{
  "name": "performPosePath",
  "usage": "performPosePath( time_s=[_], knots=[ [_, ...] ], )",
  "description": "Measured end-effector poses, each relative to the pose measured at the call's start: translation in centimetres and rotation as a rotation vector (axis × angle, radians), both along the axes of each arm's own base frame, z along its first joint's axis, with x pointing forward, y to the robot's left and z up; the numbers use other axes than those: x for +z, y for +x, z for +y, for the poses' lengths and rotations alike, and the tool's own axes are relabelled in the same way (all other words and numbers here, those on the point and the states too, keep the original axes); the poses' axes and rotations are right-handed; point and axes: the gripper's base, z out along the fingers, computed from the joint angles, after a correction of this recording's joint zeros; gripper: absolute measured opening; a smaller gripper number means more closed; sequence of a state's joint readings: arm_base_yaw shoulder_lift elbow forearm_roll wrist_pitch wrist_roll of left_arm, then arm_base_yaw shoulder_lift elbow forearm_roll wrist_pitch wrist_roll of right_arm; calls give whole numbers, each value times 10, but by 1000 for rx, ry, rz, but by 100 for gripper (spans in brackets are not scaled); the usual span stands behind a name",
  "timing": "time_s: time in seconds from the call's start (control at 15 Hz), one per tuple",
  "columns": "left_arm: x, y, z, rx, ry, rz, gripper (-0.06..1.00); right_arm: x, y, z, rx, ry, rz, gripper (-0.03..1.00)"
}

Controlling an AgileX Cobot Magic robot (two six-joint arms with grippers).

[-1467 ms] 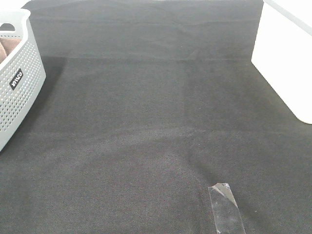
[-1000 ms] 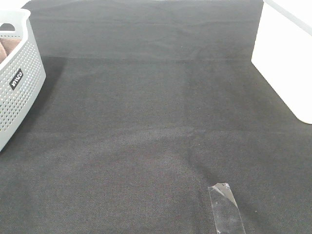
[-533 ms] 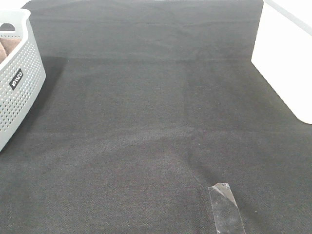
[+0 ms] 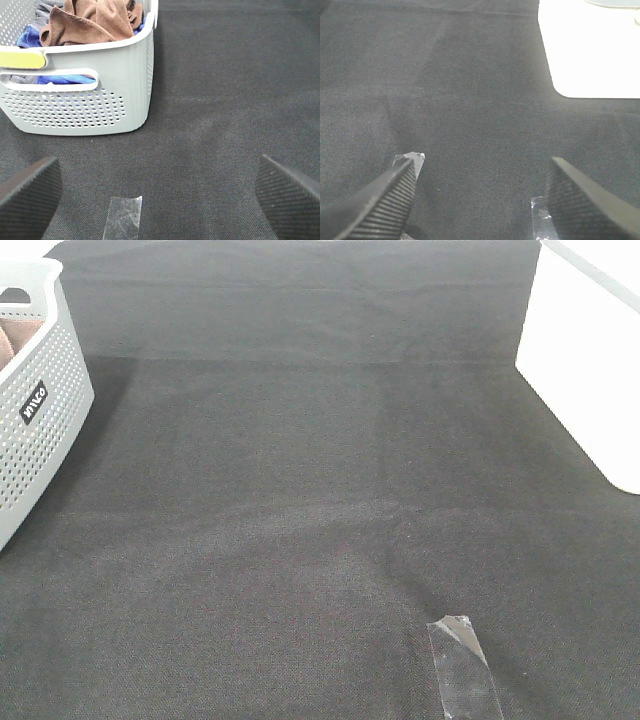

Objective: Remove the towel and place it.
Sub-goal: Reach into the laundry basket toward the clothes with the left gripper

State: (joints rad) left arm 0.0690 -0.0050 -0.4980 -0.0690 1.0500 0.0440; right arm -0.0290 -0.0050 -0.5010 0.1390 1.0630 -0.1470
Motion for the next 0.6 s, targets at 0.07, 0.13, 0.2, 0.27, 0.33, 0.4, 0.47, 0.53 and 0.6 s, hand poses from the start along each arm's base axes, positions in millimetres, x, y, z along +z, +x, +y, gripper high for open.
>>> performPosePath(
  time_s=[0.07,0.13,0.2,0.27,0.33,0.4,0.47,0.53,0.6],
  knots=[
    [0,0,0,0,0,0,99,0,0,0,0,0,0,67],
    [0,0,0,0,0,0,99,0,0,0,0,0,0,67],
    [0,0,0,-8,16,-1,99,0,0,0,0,0,0,67],
    [4,-1,0,-30,57,21,99,0,0,0,0,0,0,67],
    [14,4,0,-69,118,74,99,0,0,0,0,0,0,67],
    [31,12,1,-121,196,145,99,0,0,0,0,0,0,67],
    [50,24,2,-178,278,217,99,0,0,0,0,0,0,67],
    [69,46,5,-240,361,285,99,0,0,0,0,0,0,67],
    [90,67,8,-294,458,318,99,0,0,0,0,0,0,67]
  ],
)
